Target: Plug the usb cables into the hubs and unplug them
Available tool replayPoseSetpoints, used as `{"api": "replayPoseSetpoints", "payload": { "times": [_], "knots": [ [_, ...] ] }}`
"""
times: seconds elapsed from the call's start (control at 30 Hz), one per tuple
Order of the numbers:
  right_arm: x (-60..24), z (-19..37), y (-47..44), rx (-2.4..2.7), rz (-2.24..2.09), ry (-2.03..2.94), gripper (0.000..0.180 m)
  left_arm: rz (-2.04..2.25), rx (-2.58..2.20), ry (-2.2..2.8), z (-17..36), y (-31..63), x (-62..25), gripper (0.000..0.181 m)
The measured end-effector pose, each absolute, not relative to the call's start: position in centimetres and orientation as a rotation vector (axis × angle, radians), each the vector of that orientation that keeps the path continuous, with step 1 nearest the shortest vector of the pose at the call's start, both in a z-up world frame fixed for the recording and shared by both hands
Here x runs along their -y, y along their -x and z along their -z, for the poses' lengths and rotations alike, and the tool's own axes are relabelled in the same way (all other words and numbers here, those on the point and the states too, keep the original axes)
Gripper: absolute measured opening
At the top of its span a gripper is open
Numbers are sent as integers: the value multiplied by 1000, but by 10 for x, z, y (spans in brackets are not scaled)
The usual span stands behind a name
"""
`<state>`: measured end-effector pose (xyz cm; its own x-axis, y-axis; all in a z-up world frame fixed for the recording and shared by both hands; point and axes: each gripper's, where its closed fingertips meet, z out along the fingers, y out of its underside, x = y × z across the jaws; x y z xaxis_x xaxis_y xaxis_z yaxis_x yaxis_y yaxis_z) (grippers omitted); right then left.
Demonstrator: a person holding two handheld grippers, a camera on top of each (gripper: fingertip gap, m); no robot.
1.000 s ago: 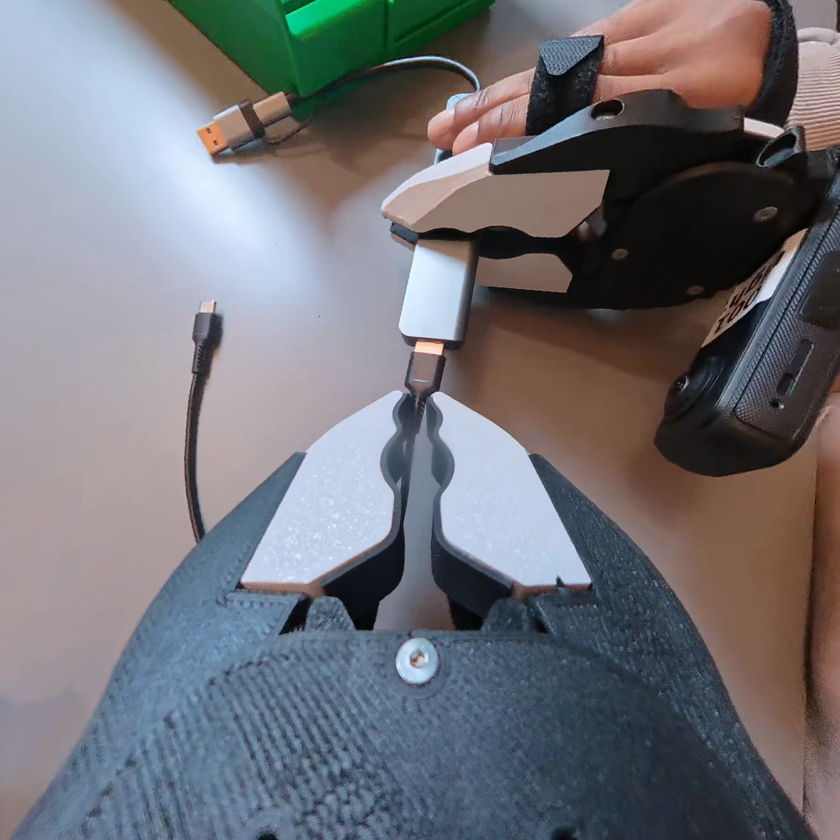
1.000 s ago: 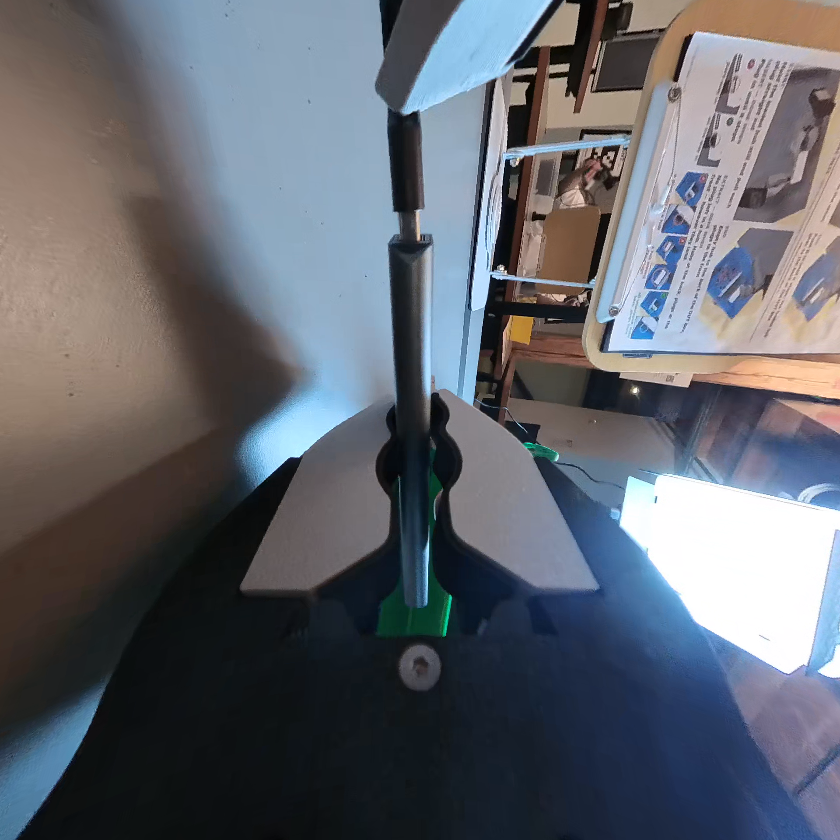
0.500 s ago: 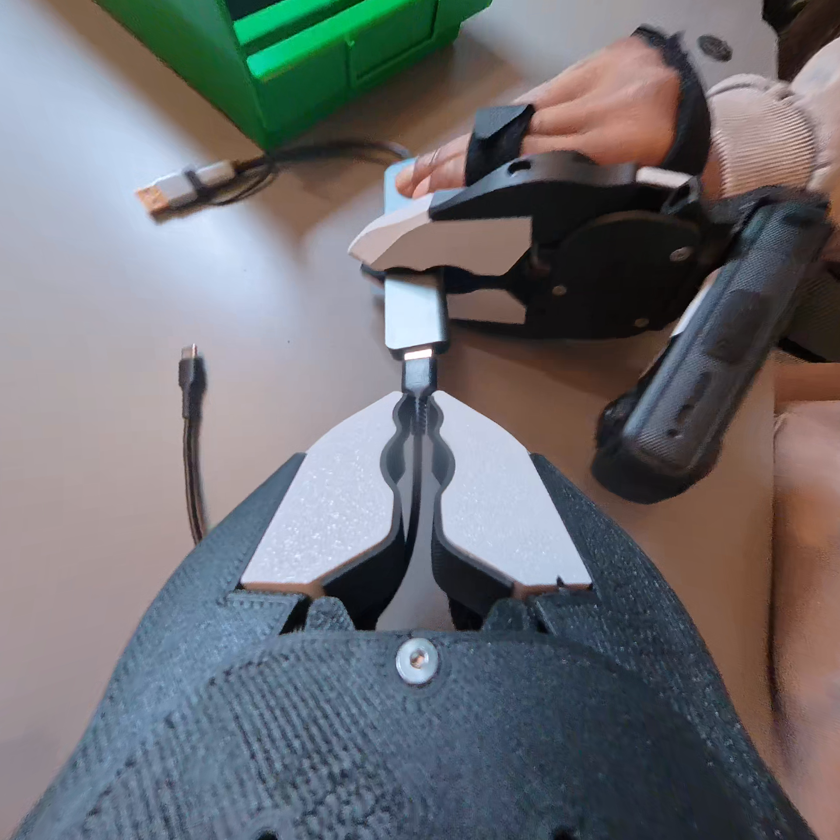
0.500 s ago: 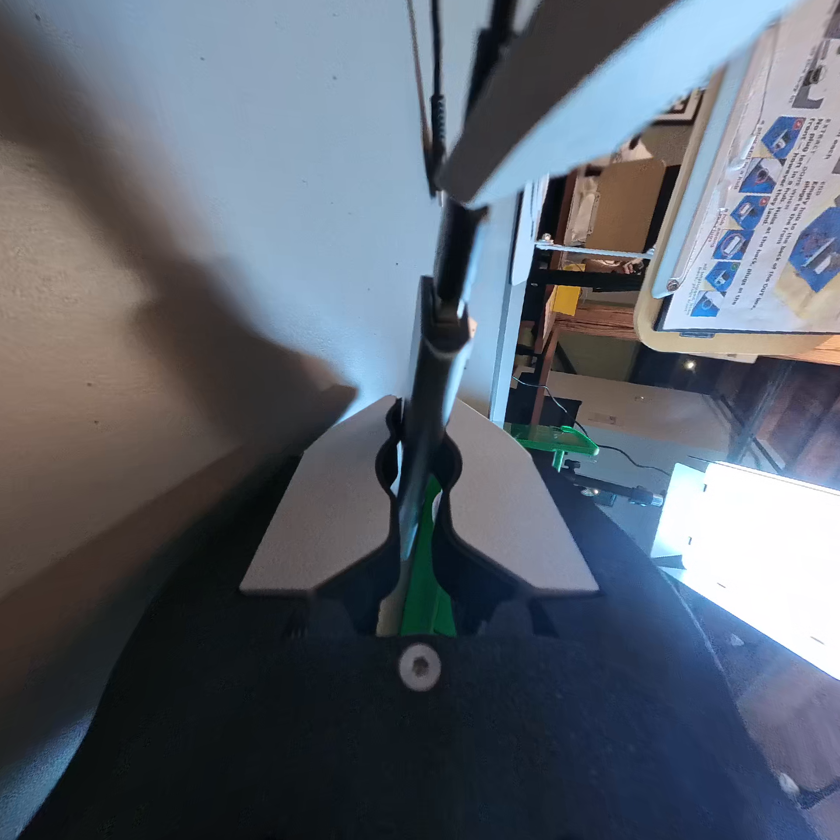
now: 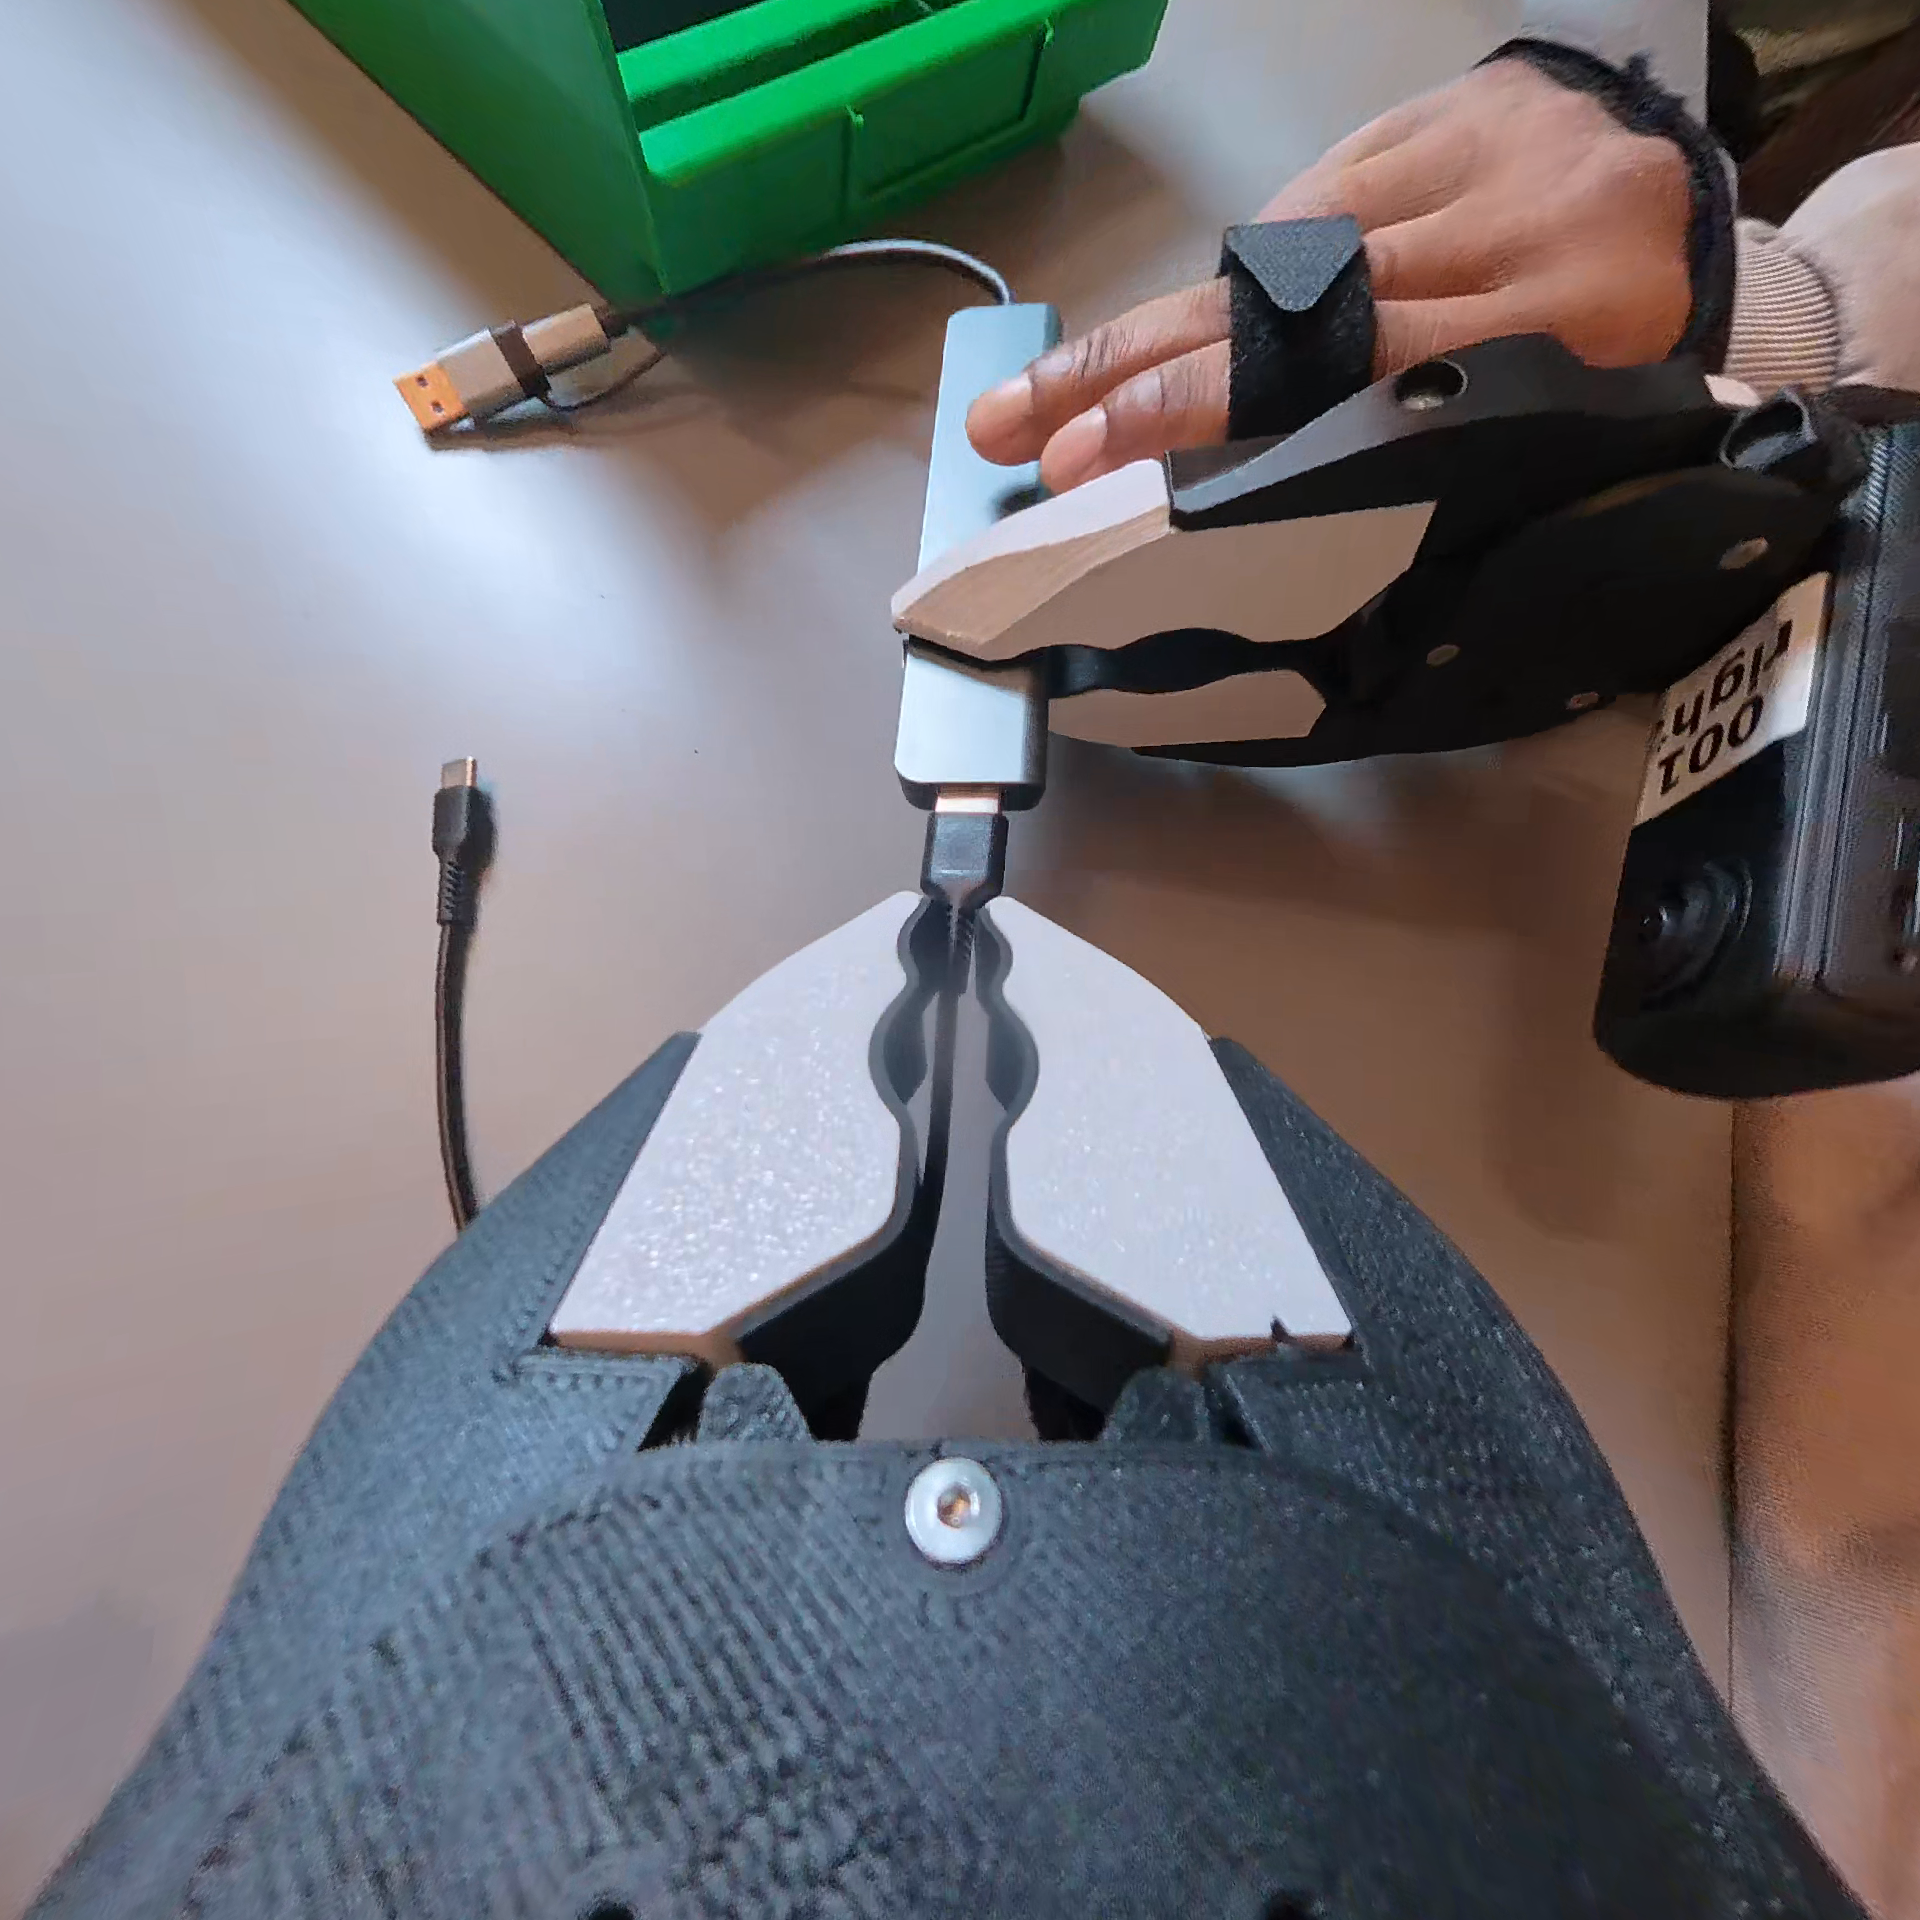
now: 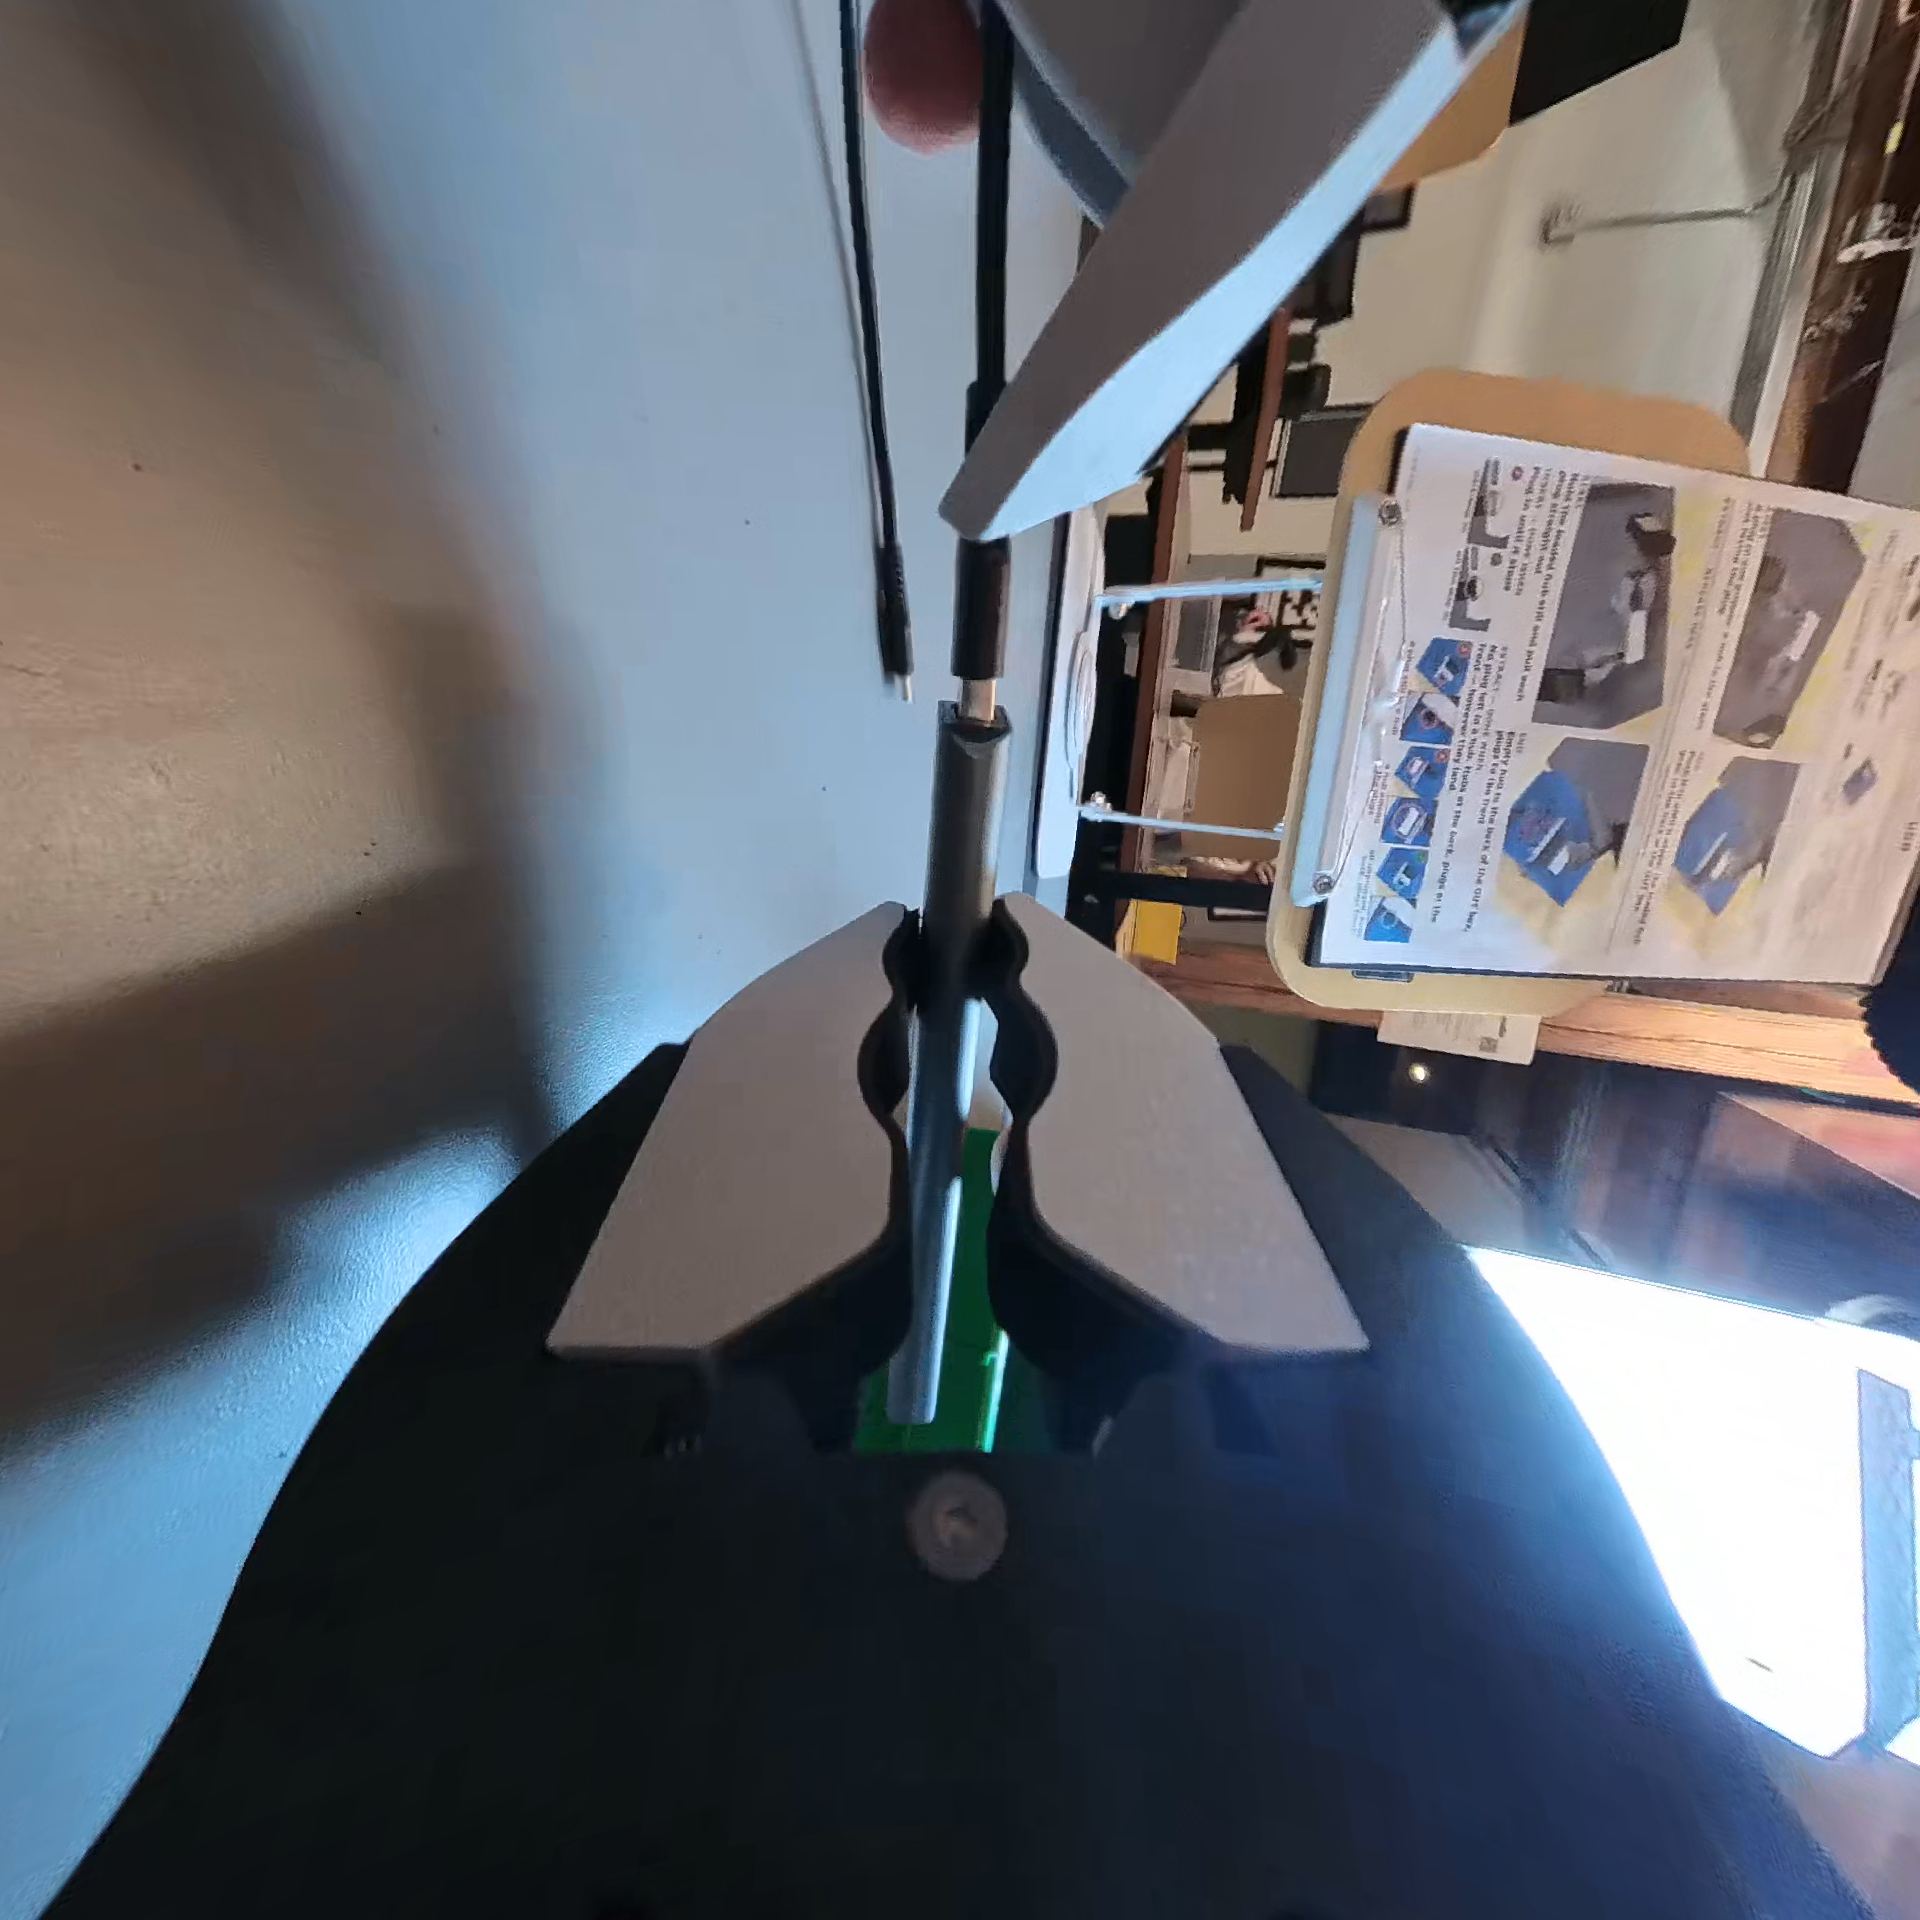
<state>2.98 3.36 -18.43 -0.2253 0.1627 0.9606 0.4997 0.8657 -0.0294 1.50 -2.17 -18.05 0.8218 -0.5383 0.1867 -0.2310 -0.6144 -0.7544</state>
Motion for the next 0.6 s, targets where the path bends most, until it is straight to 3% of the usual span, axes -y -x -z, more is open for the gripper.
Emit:
{"api": "replayPoseSetpoints", "payload": {
  "times": [0.6],
  "knots": [
    [-39,195,-32,1842,412,656,10,491,-503,2231,184,-18,14,7]
  ]
}}
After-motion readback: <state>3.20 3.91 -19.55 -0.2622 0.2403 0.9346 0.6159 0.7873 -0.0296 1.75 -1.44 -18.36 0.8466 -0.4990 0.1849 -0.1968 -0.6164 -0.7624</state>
